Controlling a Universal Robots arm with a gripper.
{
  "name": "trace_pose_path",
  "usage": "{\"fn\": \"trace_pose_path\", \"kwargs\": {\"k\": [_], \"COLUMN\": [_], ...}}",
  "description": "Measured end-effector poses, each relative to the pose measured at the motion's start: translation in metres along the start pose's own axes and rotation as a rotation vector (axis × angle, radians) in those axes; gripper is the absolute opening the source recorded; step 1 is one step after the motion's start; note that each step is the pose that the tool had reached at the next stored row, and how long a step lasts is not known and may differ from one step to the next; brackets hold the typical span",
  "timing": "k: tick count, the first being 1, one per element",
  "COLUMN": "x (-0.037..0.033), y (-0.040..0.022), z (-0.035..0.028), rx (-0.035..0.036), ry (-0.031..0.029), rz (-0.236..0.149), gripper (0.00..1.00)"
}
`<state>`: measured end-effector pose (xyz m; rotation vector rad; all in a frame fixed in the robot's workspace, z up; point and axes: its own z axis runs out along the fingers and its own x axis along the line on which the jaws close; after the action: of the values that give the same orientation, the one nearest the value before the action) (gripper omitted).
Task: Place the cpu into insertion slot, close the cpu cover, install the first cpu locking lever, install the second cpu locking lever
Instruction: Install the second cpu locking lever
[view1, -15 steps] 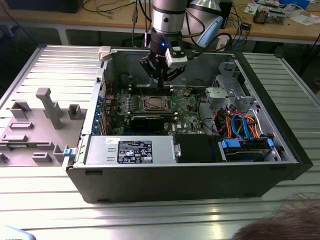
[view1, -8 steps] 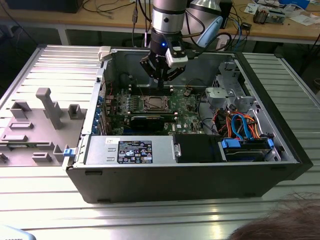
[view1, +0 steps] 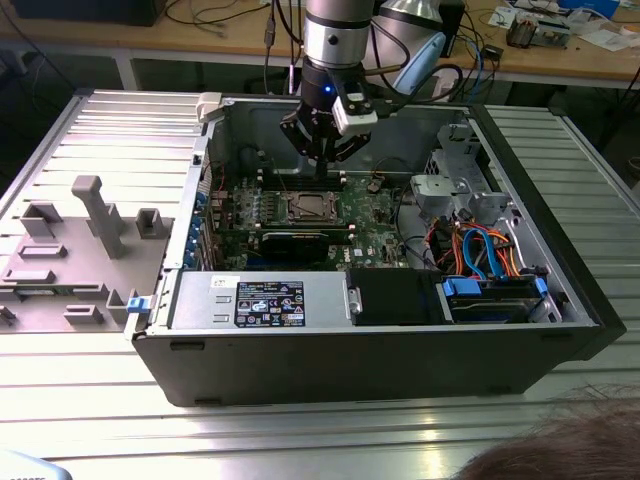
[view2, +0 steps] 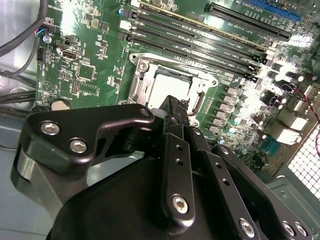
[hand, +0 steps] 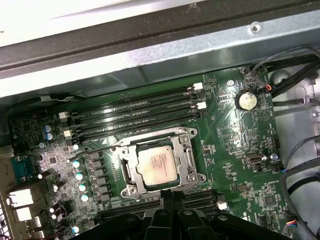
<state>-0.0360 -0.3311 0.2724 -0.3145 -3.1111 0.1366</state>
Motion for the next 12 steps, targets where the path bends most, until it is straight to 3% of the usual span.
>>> {"fn": "trace_pose_path", "kwargs": {"k": [12], "x": [0.0], "y": [0.0], "z": [0.0], "rx": [0.0001], "ry": [-0.0029], "rz": [-0.034], "gripper": [0.11]}}
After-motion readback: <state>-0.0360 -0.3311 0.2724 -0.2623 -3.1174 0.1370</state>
